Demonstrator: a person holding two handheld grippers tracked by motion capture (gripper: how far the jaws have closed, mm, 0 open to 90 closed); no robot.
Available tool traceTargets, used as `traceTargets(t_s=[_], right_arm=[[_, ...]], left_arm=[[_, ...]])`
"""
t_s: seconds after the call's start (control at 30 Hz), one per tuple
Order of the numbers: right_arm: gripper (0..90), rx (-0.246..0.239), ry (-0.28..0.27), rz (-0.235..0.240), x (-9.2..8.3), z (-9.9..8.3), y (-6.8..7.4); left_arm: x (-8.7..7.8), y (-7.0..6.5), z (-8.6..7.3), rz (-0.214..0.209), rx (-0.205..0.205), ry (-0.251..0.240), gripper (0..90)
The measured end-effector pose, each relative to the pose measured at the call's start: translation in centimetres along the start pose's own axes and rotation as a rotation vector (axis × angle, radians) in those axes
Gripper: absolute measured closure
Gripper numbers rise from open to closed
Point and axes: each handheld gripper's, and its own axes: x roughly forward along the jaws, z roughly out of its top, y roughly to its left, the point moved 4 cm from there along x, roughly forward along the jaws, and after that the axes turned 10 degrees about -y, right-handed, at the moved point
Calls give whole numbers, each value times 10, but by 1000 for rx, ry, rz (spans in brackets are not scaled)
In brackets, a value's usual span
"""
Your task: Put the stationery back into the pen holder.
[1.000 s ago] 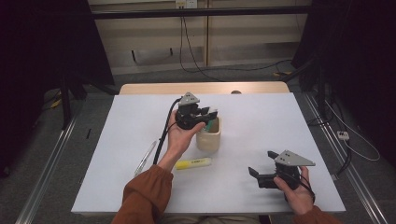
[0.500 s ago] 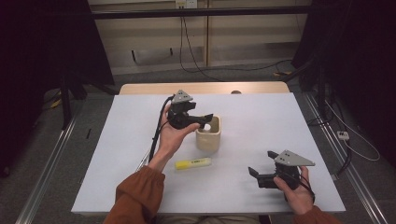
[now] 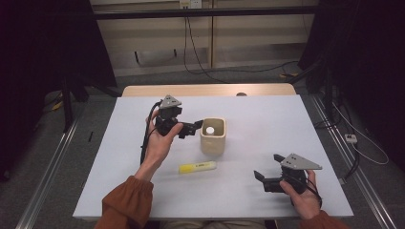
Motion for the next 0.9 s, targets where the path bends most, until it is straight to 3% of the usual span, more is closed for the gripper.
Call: traceTargets(t_s=[0.23, 0.3, 0.43, 0.67, 0.73, 0.9], right_arm=[[45, 0, 3, -1, 0, 0, 0], [45, 0, 2, 0, 0, 0, 0], [45, -2, 7, -3, 1, -1, 0], [45, 0, 8, -6, 1, -1, -1], [44, 0, 7, -8, 1, -1, -1], [45, 0, 8, -9, 1, -1, -1]], left_arm=[[-17, 14, -12, 36, -1, 22, 56], [-22, 16, -13, 35, -8, 22, 59], [-28, 20, -18, 15, 17, 61, 62], [-39, 33, -30, 84, -18, 96, 74], [-43, 37, -31, 89, -6, 127, 74], [-57, 44, -35, 106, -14, 120, 74]])
